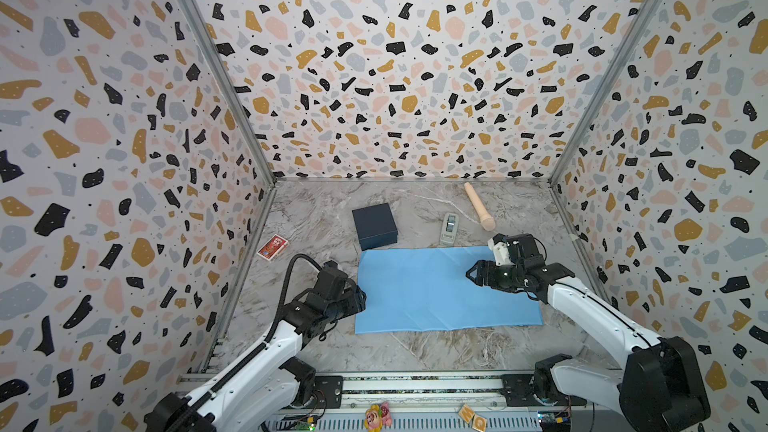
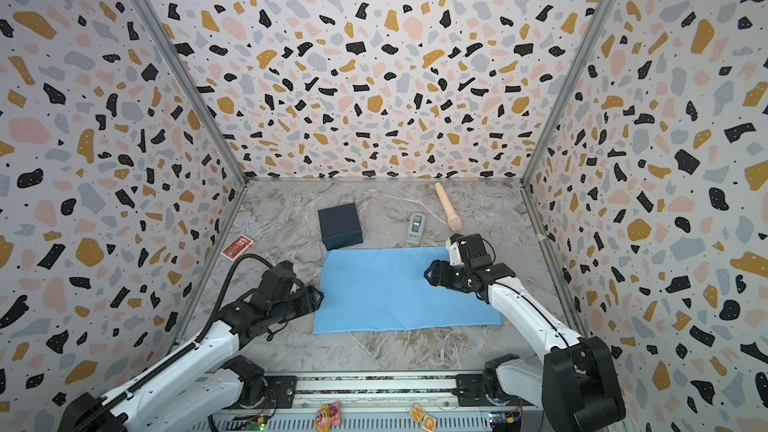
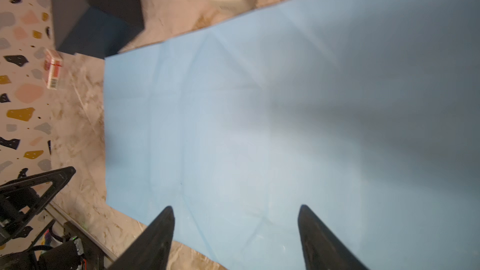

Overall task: Wrap the gift box in paper
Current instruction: 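Reach both grippers to the navy box and grasp it from both sides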

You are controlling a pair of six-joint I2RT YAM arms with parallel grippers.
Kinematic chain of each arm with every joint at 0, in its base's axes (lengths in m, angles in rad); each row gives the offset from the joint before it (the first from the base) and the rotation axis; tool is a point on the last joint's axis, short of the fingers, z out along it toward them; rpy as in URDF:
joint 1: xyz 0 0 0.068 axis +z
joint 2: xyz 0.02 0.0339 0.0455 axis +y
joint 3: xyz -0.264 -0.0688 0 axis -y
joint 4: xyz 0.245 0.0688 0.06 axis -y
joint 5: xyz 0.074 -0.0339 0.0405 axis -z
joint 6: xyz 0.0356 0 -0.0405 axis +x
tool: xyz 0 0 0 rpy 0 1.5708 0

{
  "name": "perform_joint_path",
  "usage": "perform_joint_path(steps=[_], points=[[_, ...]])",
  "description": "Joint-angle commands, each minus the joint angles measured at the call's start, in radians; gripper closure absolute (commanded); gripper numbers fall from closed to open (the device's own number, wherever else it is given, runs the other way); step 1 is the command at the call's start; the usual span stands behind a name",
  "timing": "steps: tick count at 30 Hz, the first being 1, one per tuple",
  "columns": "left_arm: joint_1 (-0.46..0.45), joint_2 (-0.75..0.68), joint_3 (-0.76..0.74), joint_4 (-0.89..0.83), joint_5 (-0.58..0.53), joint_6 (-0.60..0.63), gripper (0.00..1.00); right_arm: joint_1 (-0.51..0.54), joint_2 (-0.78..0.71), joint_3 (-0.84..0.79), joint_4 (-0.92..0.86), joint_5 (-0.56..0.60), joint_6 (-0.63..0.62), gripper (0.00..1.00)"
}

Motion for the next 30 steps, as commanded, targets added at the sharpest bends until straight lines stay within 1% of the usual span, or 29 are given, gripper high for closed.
perform_joint_path(steps=[1, 2, 3, 6, 9, 11, 14, 15, 18, 20, 22, 26, 28, 30], points=[[0.016, 0.019, 0.107, 0.056, -0.128, 0.058, 0.27, 0.032, 0.042, 0.061, 0.068, -0.001, -0.051, 0.24], [0.037, 0.058, 0.139, 0.086, -0.136, 0.08, 0.25, 0.042, 0.059, 0.072, 0.11, -0.03, -0.047, 0.24], [0.068, 0.105, 0.167, 0.128, -0.122, 0.095, 0.24, 0.059, 0.081, 0.085, 0.166, -0.052, -0.04, 0.23], [0.167, 0.259, 0.24, 0.274, -0.022, 0.095, 0.24, 0.12, 0.166, 0.153, 0.269, -0.058, -0.023, 0.21], [0.197, 0.421, 0.334, 0.375, -0.028, 0.107, 0.21, 0.151, 0.233, 0.192, 0.331, -0.053, -0.005, 0.17], [0.217, 0.537, 0.401, 0.406, -0.016, 0.123, 0.2, 0.154, 0.274, 0.195, 0.388, -0.083, 0.027, 0.16], [0.255, 0.716, 0.514, 0.39, -0.029, 0.163, 0.19, 0.153, 0.326, 0.222, 0.415, -0.118, 0.054, 0.15], [0.268, 0.771, 0.549, 0.39, -0.01, 0.171, 0.19, 0.154, 0.338, 0.233, 0.417, -0.13, 0.059, 0.15], [0.275, 0.877, 0.627, 0.398, 0.058, 0.191, 0.17, 0.152, 0.353, 0.248, 0.421, -0.133, 0.054, 0.15], [0.274, 0.917, 0.652, 0.425, 0.109, 0.193, 0.17, 0.146, 0.362, 0.255, 0.42, -0.122, 0.046, 0.15], [0.273, 0.957, 0.679, 0.432, 0.138, 0.198, 0.17, 0.136, 0.383, 0.27, 0.418, -0.126, 0.043, 0.16], [0.245, 1.038, 0.75, 0.433, 0.235, 0.218, 0.22, 0.114, 0.446, 0.325, 0.425, -0.134, 0.048, 0.17], [0.224, 1.069, 0.784, 0.43, 0.251, 0.234, 0.23, 0.111, 0.484, 0.365, 0.433, -0.124, 0.052, 0.17], [0.213, 1.105, 0.826, 0.418, 0.254, 0.248, 0.24, 0.112, 0.518, 0.398, 0.458, -0.078, 0.065, 0.19]])
